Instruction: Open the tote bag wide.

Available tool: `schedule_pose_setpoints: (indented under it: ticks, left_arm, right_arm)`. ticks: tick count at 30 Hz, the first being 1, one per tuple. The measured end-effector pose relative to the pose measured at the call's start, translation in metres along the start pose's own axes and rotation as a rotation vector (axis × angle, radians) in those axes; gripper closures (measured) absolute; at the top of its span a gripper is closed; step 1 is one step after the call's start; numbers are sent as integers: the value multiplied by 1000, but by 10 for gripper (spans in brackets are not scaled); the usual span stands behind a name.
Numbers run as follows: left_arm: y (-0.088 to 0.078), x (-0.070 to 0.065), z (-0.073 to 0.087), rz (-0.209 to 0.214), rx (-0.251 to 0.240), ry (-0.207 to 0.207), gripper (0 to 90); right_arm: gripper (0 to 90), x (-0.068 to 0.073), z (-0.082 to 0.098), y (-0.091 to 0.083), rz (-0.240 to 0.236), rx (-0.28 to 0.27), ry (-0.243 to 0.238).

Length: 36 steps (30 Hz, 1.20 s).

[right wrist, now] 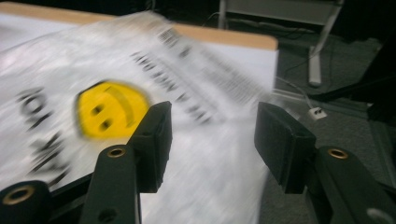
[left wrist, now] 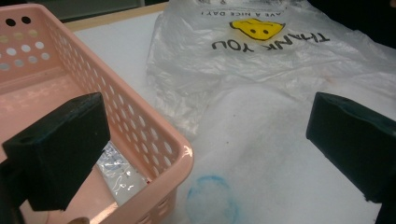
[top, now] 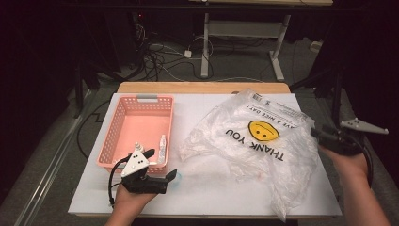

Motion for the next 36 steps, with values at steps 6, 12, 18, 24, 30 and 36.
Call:
schedule_pose_setpoints:
  ticks: [6, 12, 18, 24, 30, 36]
  left_arm:
    - [0, -2, 3, 2, 12, 7, 0]
    - [0, -1, 6, 5, 22, 19, 0]
    - [-1, -1, 8, 5, 25, 16, 0]
    - [0, 0, 9, 6, 26, 14, 0]
    - [0, 4, 9, 1, 28, 6, 0]
    - [-3, 8, 7, -5, 17, -2, 0]
  right_arm:
    - [478, 46, 36, -19, -41, 26, -24]
    - [478, 91, 70, -35, -84, 74, -41]
    - [446, 151, 71, -63, -211, 29, -45]
    - [345, 187, 71, -64, -271, 47, -68]
    - [408, 195, 88, -51, -247, 138, -110]
    - [897, 189, 95, -48, -201, 169, -153]
Point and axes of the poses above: each handheld gripper's, and its own axes: y roughly forward along the jaws, z roughly out of its underside, x roughly to its left, the point moved 10 cm from there along y, roughly forward along the jaws, and after that the axes turned 6 degrees about -y, right-handed, at the moved point
